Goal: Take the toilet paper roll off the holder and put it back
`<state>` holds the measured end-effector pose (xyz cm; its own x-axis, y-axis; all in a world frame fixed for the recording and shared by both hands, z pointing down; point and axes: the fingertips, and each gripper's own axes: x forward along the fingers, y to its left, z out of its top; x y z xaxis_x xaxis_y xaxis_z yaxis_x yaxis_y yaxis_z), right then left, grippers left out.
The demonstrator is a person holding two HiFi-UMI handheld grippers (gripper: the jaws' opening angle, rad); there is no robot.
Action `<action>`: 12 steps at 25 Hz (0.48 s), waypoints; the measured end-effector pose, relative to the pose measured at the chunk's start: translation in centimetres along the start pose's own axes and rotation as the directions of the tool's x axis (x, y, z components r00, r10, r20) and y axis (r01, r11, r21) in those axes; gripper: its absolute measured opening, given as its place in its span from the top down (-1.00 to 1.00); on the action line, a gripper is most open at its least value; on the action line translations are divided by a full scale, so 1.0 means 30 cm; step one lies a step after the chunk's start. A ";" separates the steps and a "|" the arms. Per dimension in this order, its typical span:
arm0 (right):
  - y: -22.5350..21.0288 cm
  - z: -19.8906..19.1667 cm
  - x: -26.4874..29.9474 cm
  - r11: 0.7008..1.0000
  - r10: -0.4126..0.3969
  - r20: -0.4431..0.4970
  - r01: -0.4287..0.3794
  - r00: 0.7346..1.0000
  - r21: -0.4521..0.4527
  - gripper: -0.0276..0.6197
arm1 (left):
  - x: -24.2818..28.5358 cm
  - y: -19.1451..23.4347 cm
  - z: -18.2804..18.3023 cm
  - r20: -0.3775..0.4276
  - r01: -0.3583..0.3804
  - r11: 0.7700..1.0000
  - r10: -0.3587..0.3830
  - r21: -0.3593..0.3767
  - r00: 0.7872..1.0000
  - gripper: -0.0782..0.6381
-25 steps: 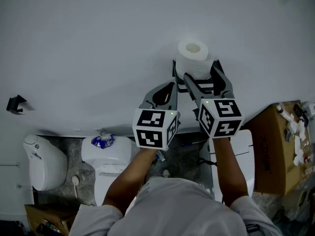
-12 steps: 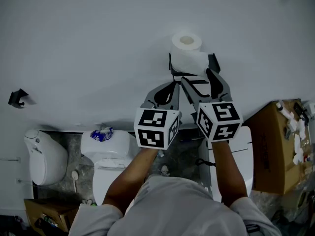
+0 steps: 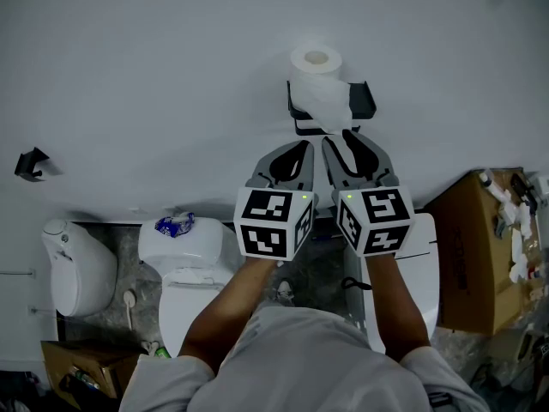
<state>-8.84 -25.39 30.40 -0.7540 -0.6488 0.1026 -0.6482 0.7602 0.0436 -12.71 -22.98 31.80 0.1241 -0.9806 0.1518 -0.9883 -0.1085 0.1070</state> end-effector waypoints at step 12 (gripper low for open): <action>0.043 -0.046 -0.071 0.999 0.048 -0.008 -0.048 0.999 0.020 0.91 | -0.031 -0.048 -0.032 -0.007 0.003 1.000 -0.003 0.002 1.000 0.77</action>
<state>-7.93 -22.97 31.61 -0.7833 -0.6112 0.1129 -0.6134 0.7895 0.0186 -11.32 -21.76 32.44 0.1274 -0.9791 0.1584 -0.9881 -0.1115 0.1056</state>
